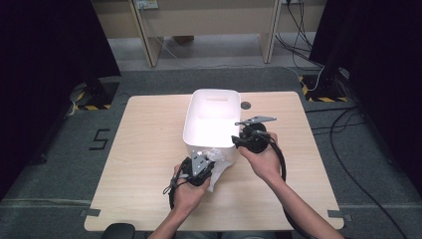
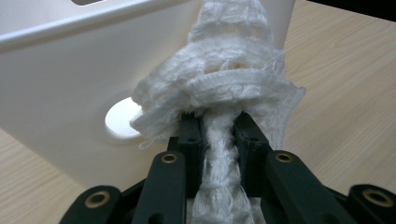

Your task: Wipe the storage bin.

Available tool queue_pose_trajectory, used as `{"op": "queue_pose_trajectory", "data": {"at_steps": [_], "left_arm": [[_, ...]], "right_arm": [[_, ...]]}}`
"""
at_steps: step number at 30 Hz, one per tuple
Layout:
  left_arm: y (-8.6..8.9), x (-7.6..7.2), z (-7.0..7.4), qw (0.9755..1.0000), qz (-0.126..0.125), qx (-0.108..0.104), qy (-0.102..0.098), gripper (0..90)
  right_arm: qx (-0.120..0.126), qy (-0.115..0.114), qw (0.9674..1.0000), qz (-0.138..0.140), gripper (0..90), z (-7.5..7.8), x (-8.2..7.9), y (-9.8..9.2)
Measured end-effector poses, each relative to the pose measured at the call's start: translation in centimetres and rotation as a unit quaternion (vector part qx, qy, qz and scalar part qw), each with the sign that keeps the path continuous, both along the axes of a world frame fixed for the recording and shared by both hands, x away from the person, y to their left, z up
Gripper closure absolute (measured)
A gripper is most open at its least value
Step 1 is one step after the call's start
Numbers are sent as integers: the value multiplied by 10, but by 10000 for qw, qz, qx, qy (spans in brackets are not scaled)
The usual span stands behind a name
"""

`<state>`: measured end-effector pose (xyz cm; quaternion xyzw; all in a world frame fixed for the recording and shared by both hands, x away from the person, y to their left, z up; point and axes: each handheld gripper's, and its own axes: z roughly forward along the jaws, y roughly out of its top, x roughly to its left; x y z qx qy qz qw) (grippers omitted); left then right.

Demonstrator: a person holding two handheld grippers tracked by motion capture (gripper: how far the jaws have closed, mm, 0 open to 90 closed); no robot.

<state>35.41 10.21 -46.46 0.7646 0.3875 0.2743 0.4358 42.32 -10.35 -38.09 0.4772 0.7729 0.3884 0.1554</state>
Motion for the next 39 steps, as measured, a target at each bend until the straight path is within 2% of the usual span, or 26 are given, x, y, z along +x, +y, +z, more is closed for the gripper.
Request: {"op": "queue_pose_trajectory", "data": {"at_steps": [5,15,32,39], "left_arm": [[-1,-3,4,10000,-56,22,31,755],[-2,-1,-3,9999,-67,59,88,755],[-3,1,-7,9998,-69,94,163,755],[-5,3,-19,9992,-76,175,345,755]], "right_arm": [[-13,10,10000,3,648,0,0,0],[-11,6,10000,5,648,0,0,0],[-15,9,10000,10,647,0,0,0],[-10,8,10000,14,647,0,0,0]]}}
